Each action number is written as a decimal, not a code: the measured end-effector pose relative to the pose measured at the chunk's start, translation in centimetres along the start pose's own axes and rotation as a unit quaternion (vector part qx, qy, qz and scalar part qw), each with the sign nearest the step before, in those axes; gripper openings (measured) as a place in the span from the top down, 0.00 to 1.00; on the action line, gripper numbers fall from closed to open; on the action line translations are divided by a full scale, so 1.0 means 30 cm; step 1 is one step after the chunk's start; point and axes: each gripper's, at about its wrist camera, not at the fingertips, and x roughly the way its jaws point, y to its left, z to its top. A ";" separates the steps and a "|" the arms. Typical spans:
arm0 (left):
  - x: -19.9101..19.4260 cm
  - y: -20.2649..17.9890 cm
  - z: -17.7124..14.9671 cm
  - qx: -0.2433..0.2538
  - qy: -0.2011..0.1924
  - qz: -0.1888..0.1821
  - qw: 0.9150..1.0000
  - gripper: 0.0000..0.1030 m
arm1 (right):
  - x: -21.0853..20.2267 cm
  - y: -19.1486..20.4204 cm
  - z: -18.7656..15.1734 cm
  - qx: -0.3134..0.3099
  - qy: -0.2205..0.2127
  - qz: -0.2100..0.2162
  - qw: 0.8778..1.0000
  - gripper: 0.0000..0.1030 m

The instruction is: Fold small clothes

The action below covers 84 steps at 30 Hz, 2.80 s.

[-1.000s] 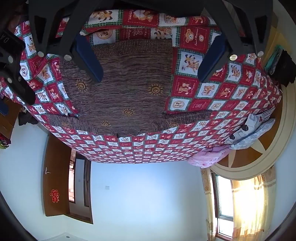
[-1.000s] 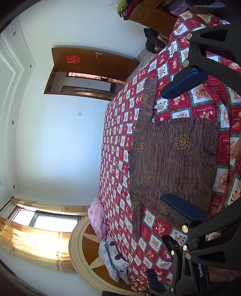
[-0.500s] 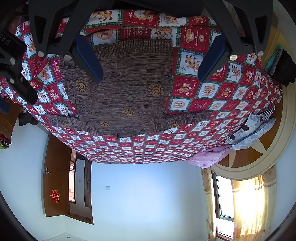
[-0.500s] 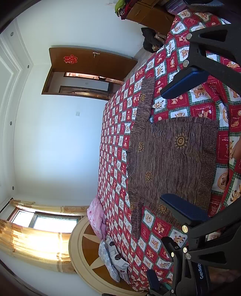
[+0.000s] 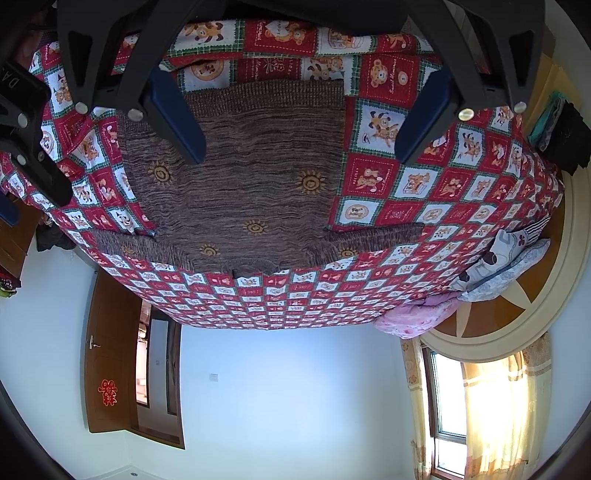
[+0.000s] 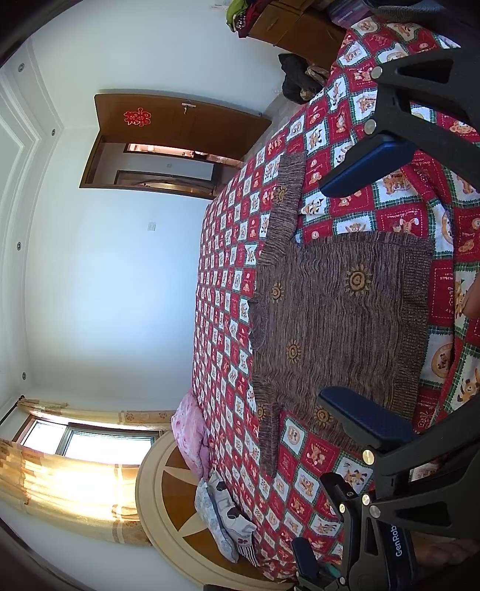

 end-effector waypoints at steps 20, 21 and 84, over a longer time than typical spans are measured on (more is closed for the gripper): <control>0.002 0.000 -0.002 0.000 0.002 -0.001 1.000 0.00 | 0.003 0.003 -0.003 -0.002 0.002 0.001 1.000 0.01; 0.003 0.000 -0.006 0.001 0.002 -0.001 1.000 0.00 | 0.003 0.004 -0.003 -0.002 0.002 0.001 1.000 0.01; 0.547 -0.048 0.089 0.027 0.075 0.048 0.996 0.00 | 0.683 -0.331 -0.127 0.093 0.171 -0.019 0.981 0.01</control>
